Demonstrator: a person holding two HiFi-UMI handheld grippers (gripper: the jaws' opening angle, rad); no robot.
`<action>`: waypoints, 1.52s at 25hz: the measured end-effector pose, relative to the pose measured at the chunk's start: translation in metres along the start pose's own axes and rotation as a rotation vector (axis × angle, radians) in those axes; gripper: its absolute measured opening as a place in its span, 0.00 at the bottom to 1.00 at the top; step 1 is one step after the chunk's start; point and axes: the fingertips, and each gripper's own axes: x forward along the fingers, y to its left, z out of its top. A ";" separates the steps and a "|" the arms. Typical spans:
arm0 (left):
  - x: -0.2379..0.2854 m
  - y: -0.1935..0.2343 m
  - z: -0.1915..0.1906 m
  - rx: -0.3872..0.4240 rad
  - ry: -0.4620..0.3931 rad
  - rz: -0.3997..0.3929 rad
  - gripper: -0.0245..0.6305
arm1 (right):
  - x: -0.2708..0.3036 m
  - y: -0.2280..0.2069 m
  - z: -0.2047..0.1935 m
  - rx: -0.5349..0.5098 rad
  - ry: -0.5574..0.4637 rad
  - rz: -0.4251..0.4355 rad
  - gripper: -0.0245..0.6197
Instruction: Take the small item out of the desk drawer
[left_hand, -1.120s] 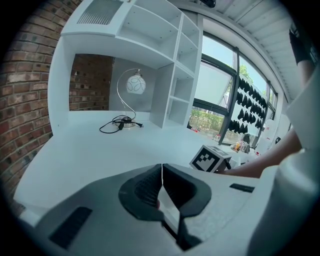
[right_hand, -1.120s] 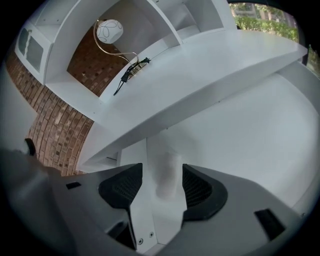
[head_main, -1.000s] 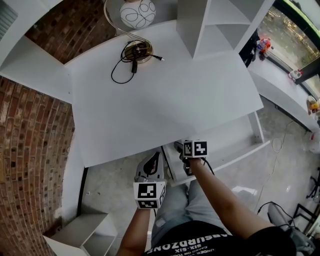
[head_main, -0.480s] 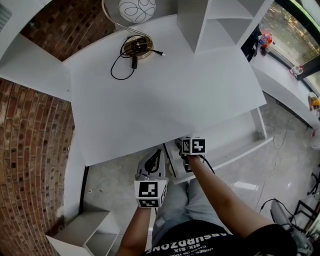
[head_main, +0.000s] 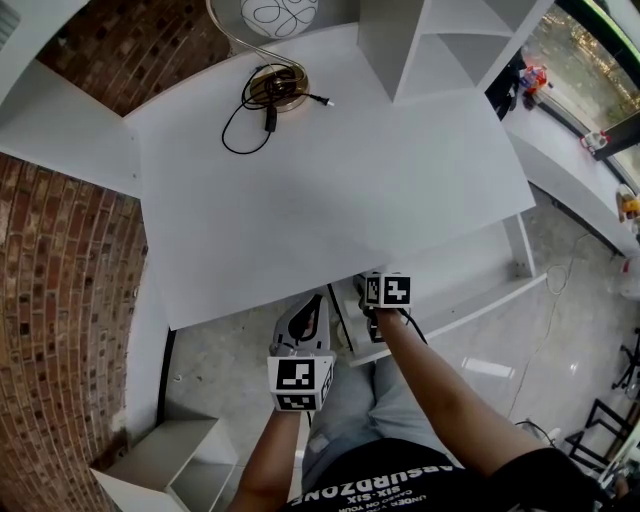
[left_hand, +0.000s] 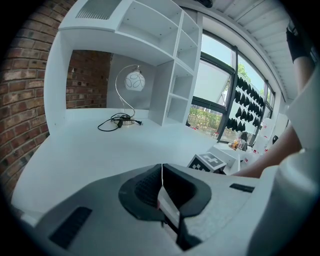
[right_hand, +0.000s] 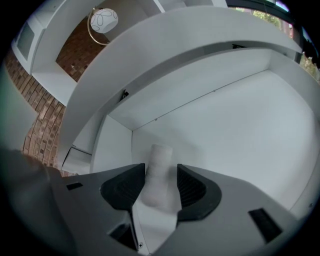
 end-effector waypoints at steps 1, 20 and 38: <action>0.000 0.000 0.000 0.000 0.000 -0.001 0.06 | 0.000 -0.001 0.000 0.003 0.002 -0.001 0.34; -0.001 -0.003 0.000 -0.001 0.010 -0.011 0.06 | -0.014 0.005 -0.005 0.032 0.019 0.039 0.24; -0.006 -0.014 0.010 0.016 -0.002 0.005 0.05 | -0.045 0.007 -0.008 0.046 0.067 0.103 0.24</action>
